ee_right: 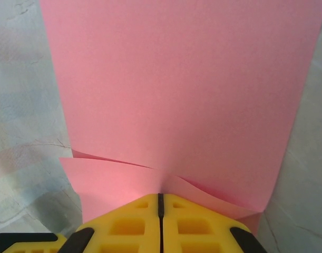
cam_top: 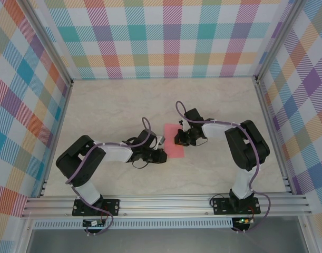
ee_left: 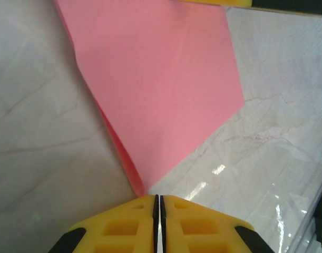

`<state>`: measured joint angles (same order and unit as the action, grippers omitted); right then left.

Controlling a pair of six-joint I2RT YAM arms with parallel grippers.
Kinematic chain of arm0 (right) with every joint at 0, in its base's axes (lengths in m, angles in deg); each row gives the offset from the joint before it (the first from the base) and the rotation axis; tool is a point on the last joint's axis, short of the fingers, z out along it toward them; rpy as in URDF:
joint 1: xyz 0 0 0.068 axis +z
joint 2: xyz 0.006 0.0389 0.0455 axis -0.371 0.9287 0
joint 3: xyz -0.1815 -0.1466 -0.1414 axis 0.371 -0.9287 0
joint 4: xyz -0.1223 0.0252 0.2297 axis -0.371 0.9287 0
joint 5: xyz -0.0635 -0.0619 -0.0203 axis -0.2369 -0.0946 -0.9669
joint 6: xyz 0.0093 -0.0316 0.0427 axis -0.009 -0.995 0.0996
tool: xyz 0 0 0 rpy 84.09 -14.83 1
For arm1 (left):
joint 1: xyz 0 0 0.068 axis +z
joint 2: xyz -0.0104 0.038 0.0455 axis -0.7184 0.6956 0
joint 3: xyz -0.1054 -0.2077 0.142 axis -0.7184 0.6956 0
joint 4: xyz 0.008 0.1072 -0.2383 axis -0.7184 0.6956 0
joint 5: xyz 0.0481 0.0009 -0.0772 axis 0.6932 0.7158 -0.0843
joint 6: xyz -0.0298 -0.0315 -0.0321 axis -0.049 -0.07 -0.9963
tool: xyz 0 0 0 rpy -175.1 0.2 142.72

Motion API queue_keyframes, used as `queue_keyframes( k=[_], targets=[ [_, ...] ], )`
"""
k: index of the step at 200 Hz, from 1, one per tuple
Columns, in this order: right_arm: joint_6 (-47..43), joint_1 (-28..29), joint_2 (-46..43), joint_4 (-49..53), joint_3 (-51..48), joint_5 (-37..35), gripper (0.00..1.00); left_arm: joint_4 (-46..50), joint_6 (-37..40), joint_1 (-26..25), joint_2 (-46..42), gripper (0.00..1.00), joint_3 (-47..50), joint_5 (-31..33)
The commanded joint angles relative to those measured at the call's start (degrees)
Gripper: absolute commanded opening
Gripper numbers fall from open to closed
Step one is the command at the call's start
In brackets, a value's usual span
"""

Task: Fold a paper plane with a square sheet of paper (fold left side to right side)
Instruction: Fold the triangle a second time at the center of the table.

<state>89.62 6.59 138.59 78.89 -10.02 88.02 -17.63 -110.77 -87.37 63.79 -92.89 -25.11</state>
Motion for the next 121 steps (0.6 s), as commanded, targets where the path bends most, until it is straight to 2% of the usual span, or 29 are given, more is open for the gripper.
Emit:
queue_keyframes(
  k=[1,28,65,121],
  targets=[
    [-0.95,0.04,1.46,4.52,0.31,-2.36,0.07,-0.15,-0.65,1.24,-4.35,0.14,-0.51,-2.4],
    [-0.97,0.03,1.34,4.73,0.45,-2.27,0.07,1.54,0.55,1.47,-3.83,0.15,-4.25,-3.48],
    [-0.89,0.07,1.21,4.74,0.45,-2.1,0.08,2.43,1.79,1.68,2.39,0.15,-8.54,-4.04],
    [-0.99,0.07,1.19,4.9,0.63,-2.05,0.07,2.87,2.12,1.82,6.19,0.15,-8.44,-2.9]
  ],
)
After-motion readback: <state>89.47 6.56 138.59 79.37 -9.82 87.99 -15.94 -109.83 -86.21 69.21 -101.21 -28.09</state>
